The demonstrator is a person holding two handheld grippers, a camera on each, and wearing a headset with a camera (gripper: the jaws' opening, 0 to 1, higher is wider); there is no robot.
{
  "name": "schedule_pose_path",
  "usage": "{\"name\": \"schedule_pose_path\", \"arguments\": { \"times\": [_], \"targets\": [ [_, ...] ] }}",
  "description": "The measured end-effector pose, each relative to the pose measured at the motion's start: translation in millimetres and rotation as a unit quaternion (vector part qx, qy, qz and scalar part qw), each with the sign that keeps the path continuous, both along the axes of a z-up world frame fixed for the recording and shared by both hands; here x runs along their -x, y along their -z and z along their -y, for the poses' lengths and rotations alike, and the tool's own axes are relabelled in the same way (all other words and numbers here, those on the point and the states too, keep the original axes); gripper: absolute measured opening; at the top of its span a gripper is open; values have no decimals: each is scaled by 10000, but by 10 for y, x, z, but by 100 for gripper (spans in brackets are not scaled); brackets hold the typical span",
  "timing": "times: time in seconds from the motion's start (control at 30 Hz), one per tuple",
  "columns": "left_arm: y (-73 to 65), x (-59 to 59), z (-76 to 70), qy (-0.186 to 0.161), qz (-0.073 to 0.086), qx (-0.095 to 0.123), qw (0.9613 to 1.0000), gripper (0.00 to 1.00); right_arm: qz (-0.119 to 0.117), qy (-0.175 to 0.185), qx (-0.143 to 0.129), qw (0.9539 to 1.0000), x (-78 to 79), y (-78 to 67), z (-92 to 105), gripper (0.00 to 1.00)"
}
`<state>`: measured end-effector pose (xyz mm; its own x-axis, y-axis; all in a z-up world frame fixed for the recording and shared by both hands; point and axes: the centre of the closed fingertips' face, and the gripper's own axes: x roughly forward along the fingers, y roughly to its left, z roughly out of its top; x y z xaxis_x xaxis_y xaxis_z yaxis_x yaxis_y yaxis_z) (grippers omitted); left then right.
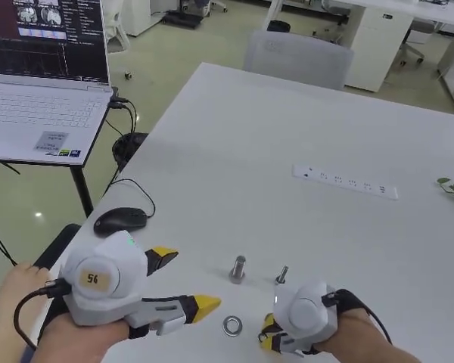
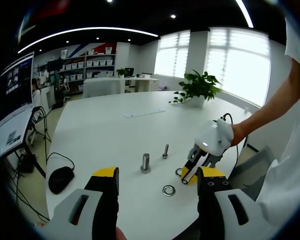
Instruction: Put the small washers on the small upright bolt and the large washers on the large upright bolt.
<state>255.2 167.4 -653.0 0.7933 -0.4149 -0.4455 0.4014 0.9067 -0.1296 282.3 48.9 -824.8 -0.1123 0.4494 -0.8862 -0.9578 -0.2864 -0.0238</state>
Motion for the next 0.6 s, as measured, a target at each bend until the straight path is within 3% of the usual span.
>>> {"name": "schedule_pose_path", "arguments": {
  "times": [0.6],
  "targets": [
    [-1,-4,-2,-22,0,10,10000,63,-114,225,-217,9994,-4,-67,-32,13]
  ]
}}
